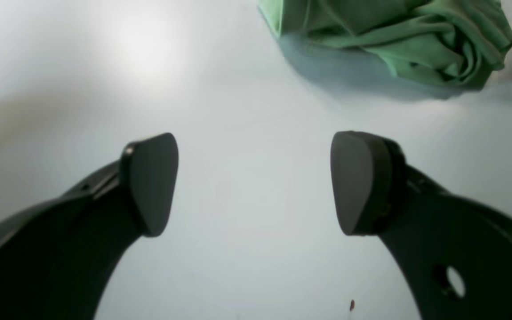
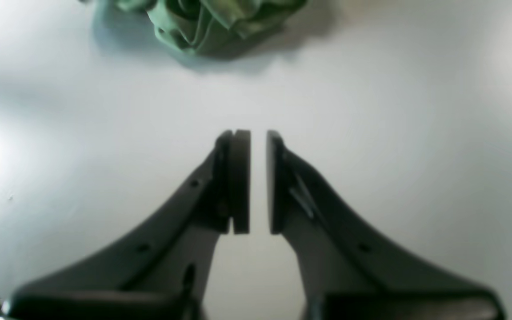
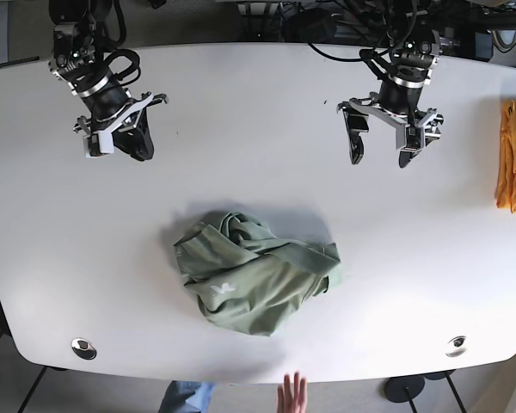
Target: Fold the T-shirt properly
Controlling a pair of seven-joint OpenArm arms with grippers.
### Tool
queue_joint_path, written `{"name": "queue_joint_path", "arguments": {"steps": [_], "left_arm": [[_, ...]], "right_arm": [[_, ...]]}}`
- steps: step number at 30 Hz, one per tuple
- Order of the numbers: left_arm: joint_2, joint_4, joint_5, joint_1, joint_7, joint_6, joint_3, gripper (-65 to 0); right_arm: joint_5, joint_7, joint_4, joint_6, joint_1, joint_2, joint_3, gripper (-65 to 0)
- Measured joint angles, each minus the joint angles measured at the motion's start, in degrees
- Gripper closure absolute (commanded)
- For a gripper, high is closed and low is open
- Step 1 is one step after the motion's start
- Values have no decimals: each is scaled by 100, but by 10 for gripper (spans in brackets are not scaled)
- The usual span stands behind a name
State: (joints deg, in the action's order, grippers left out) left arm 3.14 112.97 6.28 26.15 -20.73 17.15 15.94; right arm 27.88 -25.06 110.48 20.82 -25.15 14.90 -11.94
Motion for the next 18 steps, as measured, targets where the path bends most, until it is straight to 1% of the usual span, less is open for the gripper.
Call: {"name": "queue_joint_path", "arguments": {"steps": [1, 2, 3, 5, 7, 9, 10, 11, 13, 15, 16, 17, 18], "left_arm": [[0, 0, 2, -63, -160, 2, 0, -504], [0, 0, 2, -144, -354, 2, 2, -504], [0, -2, 2, -216, -505, 2, 0, -504], [0, -2, 4, -341, -649, 7, -13, -504], [-17, -2, 4, -374, -671, 20, -13, -506], [-28, -2, 2, -361, -688, 20, -11, -506], [-24, -4, 0, -374, -710, 20, -13, -506], [-26, -7, 0, -402, -710, 22, -13, -506], [-31, -7, 2, -448, -691, 20, -9, -506], [-31, -7, 2, -433, -695, 22, -7, -506], [-28, -7, 2, -424, -699, 22, -7, -506], [-28, -7, 4, -428, -697, 22, -9, -506], [-31, -7, 4, -431, -693, 24, -9, -506]], "right_arm": [[2, 0, 0, 4, 66, 2, 24, -57], [-13, -11, -2, -44, 142, 11, 168, -68], [-24, -105, -33, -72, 262, 26, 334, -101], [-13, -227, -184, 0, 662, 31, 713, -206], [2, -262, -393, 0, 1117, 22, 1045, -320], [-7, -297, -721, -26, 1604, 50, 1401, -403], [-11, -348, -955, -26, 1875, 66, 1615, -425], [-9, -354, -1233, -28, 2164, 68, 1849, -436], [-101, -365, -1759, -4, 2732, 26, 2221, -438], [-625, -330, -2428, -31, 3436, -11, 2791, -438], [-890, -345, -2699, -28, 3711, -76, 3029, -438], [-1331, -345, -3132, -17, 4096, -229, 3296, -438], [-1593, -345, -3436, 15, 4323, -376, 3353, -438]]}}
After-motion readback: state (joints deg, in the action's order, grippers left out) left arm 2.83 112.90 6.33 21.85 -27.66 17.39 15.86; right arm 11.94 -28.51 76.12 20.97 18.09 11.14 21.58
